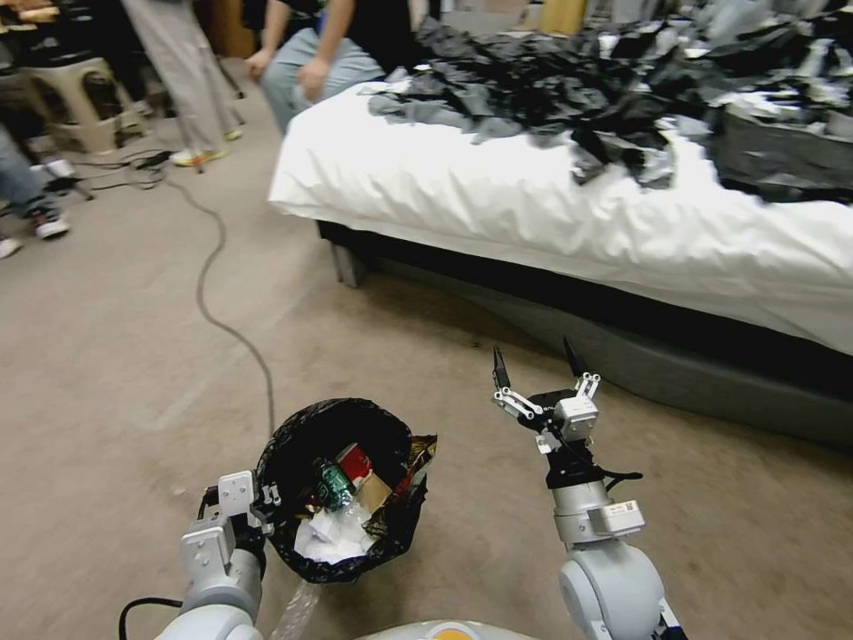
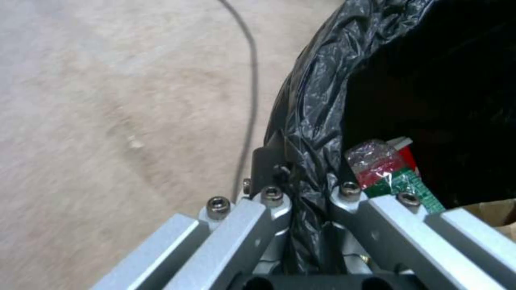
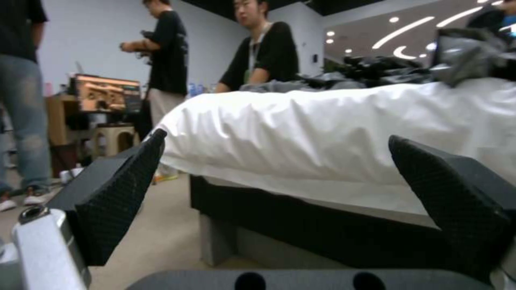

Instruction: Pick up the trash bin, then pick up the garbage from the floor and place it into the trash bin.

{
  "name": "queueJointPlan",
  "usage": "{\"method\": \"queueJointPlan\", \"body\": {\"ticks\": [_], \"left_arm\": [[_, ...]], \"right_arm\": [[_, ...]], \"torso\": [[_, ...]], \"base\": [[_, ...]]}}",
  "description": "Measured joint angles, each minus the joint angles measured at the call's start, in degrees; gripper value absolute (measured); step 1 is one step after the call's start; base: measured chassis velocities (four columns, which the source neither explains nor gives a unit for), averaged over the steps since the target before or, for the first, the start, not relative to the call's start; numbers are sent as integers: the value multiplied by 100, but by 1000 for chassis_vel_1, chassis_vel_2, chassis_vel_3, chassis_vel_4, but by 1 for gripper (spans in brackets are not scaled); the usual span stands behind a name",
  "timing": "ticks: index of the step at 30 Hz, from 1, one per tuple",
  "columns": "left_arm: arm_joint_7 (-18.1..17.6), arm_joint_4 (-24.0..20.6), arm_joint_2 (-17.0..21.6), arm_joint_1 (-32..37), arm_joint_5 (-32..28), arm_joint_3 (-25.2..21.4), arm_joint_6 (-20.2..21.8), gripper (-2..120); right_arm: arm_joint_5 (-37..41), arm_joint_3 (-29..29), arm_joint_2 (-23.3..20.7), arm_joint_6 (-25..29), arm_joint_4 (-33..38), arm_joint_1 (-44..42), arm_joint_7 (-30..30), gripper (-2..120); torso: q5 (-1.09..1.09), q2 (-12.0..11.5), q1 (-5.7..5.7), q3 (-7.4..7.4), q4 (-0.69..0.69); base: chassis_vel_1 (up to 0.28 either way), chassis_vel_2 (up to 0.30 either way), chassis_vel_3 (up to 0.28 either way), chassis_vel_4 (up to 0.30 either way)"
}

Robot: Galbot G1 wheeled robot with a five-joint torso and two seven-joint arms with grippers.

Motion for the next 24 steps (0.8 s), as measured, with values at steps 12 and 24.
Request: {"method": "queueJointPlan", "body": {"ticks": [12, 24], "left_arm": [[14, -72, -4, 5, -43, -8, 3, 0], [19, -107, -7, 6, -69, -14, 10, 0]], "right_arm": [[-2, 26, 7, -1, -64, 16, -2, 100], [-19, -6, 19, -4, -92, 12, -8, 100]], "torso": [[0, 0, 0, 0, 0], [0, 0, 0, 0, 0]], "base": [[124, 131, 132, 125], [129, 134, 115, 128]]}}
